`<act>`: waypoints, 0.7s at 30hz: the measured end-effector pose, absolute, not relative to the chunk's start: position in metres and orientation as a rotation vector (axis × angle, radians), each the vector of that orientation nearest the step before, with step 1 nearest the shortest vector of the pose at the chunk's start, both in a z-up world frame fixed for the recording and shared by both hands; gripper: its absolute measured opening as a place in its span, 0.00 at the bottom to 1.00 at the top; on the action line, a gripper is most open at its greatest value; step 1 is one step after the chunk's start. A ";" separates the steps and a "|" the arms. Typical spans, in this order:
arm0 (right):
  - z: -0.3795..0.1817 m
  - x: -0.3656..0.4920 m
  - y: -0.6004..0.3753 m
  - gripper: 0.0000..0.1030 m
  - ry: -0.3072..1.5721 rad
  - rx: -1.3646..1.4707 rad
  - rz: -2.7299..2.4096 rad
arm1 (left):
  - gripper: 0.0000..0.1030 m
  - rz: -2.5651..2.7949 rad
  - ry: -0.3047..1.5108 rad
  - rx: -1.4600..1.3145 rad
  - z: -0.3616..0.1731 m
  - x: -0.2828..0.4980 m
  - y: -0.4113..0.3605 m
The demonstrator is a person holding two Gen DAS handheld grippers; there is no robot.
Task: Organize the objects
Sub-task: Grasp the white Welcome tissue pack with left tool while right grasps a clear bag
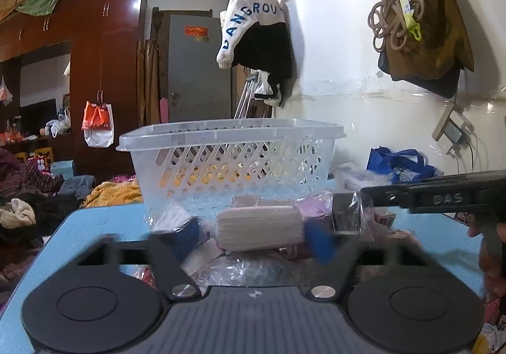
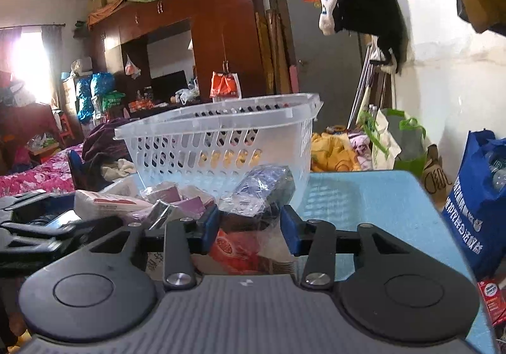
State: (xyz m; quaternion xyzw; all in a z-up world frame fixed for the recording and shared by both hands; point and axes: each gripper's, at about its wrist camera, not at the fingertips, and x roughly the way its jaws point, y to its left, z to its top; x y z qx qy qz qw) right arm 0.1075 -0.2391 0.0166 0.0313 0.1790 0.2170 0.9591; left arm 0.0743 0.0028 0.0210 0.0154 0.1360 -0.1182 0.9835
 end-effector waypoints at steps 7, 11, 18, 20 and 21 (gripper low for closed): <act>0.017 0.095 -0.251 0.45 0.330 0.102 0.451 | 0.54 -0.257 0.256 0.011 0.020 0.066 0.007; 0.020 0.094 -0.252 0.45 0.314 0.094 0.457 | 0.54 -0.272 0.210 -0.022 0.027 0.058 0.016; 0.025 0.090 -0.251 0.45 0.283 0.085 0.461 | 0.54 -0.277 0.200 -0.029 0.032 0.061 0.022; 0.025 0.089 -0.251 0.45 0.278 0.084 0.465 | 0.54 -0.287 0.213 -0.038 0.029 0.064 0.022; 0.025 0.089 -0.251 0.45 0.276 0.084 0.466 | 0.54 -0.292 0.220 -0.037 0.028 0.066 0.022</act>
